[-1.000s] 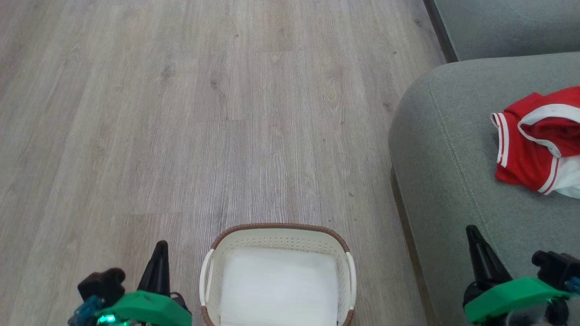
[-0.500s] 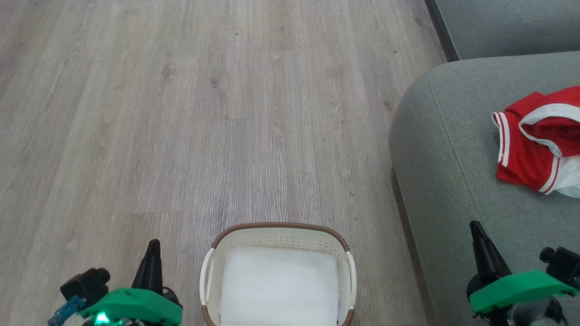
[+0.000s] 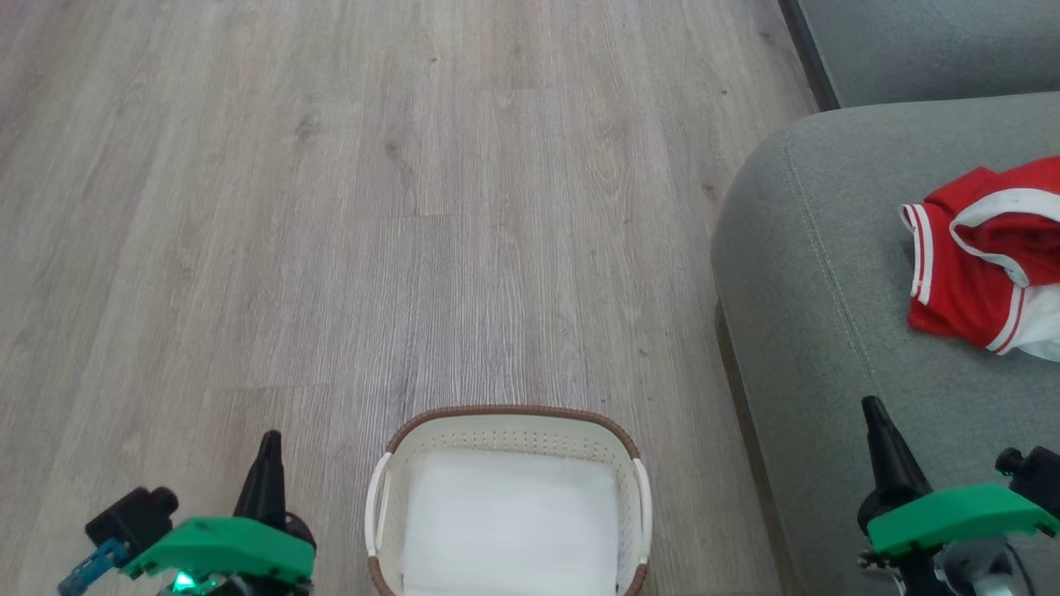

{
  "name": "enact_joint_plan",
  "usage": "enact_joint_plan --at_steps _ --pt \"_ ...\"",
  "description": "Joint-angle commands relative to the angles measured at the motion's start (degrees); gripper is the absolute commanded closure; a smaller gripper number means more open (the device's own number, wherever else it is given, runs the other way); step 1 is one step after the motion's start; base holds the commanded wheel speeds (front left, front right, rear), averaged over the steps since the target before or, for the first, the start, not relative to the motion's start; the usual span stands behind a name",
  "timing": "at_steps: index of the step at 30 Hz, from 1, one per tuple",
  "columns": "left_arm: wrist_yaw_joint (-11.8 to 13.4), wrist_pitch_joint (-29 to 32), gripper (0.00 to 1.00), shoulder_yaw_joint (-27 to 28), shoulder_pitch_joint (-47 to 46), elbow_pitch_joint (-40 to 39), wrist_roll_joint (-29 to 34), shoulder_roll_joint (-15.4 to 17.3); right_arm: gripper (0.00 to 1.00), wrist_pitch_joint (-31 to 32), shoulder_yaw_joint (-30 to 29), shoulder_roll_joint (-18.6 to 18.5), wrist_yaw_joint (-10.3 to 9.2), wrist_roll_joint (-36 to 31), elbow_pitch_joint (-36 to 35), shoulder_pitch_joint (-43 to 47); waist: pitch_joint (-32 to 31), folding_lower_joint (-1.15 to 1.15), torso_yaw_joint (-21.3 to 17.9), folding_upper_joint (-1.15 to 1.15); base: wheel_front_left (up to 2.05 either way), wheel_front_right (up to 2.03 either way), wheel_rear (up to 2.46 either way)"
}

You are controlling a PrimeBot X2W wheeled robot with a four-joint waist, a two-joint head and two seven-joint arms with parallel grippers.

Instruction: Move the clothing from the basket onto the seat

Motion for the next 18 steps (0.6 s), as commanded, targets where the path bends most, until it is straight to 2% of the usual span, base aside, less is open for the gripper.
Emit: enact_joint_plan --at_steps 1,18 --pt "-0.7 0.2 1.00 1.5 -3.3 -2.0 -1.1 0.1 1.00 0.5 -0.2 -0.4 0.00 1.1 -1.6 -3.1 0.0 0.00 0.0 0.00 0.00 0.00 0.00" --pt "-1.7 3.2 1.00 3.7 -4.6 -2.1 -12.9 0.1 1.00 3.5 -2.1 1.3 0.00 10.6 -1.0 -4.6 0.3 0.00 0.1 0.00 0.00 0.00 0.00"
